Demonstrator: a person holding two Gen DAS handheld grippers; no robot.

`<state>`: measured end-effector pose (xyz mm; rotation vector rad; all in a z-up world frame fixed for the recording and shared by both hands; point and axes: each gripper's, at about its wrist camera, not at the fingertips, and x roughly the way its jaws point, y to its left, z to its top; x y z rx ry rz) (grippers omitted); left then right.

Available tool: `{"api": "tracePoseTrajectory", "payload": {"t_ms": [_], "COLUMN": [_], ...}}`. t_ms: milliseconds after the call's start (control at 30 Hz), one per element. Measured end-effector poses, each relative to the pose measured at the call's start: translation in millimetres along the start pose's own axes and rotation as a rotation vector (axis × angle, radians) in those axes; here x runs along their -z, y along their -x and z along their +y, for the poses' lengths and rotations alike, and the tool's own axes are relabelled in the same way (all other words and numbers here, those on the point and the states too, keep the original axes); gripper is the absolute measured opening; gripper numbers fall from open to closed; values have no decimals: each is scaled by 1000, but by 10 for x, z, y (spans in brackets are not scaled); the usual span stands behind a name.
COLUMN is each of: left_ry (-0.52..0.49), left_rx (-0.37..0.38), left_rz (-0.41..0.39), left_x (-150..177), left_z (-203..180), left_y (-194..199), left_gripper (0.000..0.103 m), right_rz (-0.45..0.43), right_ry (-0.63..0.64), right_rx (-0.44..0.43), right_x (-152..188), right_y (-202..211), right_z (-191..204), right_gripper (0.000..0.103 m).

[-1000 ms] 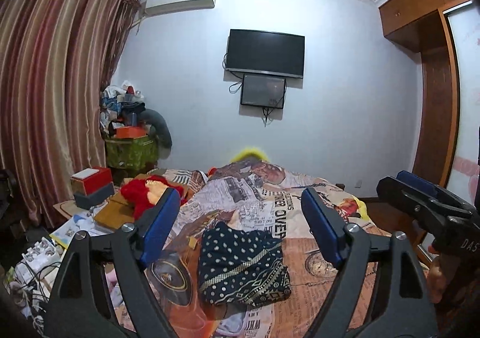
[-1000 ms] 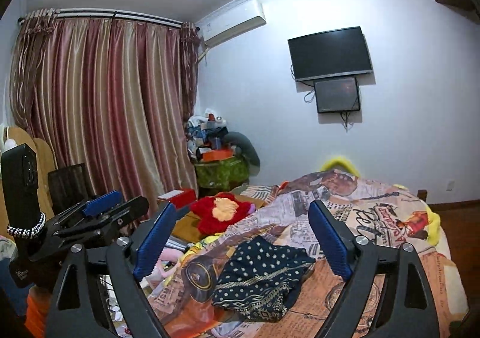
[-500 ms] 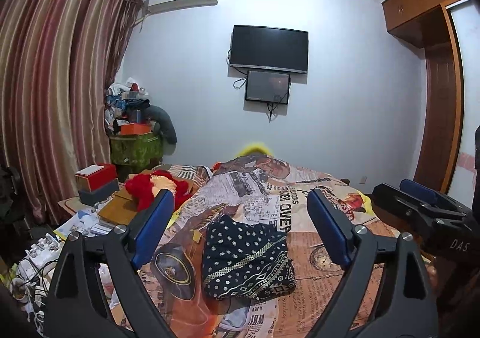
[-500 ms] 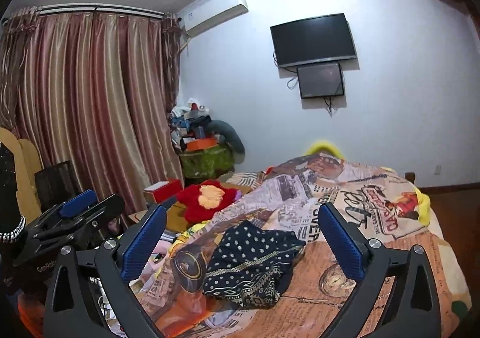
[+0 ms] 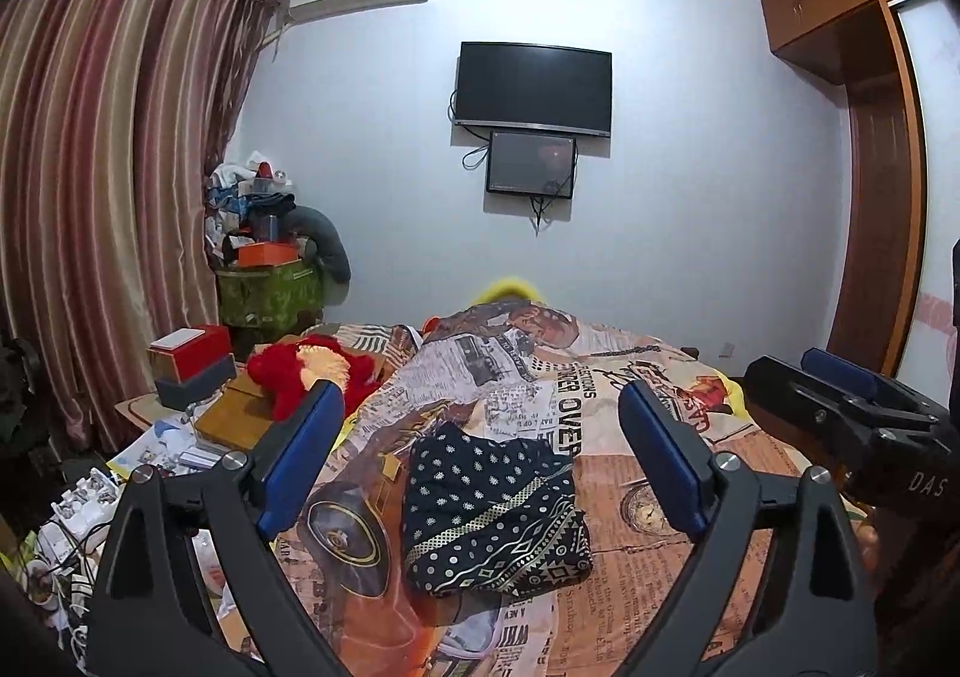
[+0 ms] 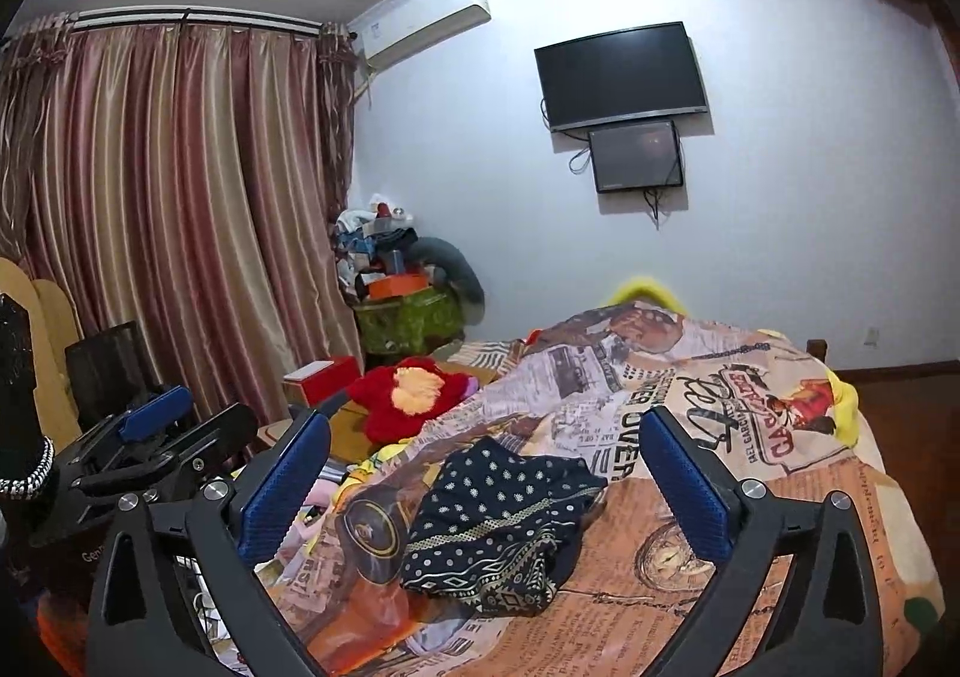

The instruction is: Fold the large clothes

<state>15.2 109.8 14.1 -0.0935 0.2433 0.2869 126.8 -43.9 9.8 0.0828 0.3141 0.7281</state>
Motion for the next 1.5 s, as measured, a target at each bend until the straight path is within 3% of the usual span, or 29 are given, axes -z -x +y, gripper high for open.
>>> {"api": "tracePoseTrajectory", "payload": {"t_ms": [1500], "left_ry": [16], "left_rx": [67], "left_rz": [21], "left_x": [1], "left_z": [-13], "left_y": [-39], "left_gripper": [93], "right_rz": [-13], "right_ry": [3], "right_rx": [11], "right_x": [-68], "right_y": [63], "right_z": [-43], "right_gripper": [103]}}
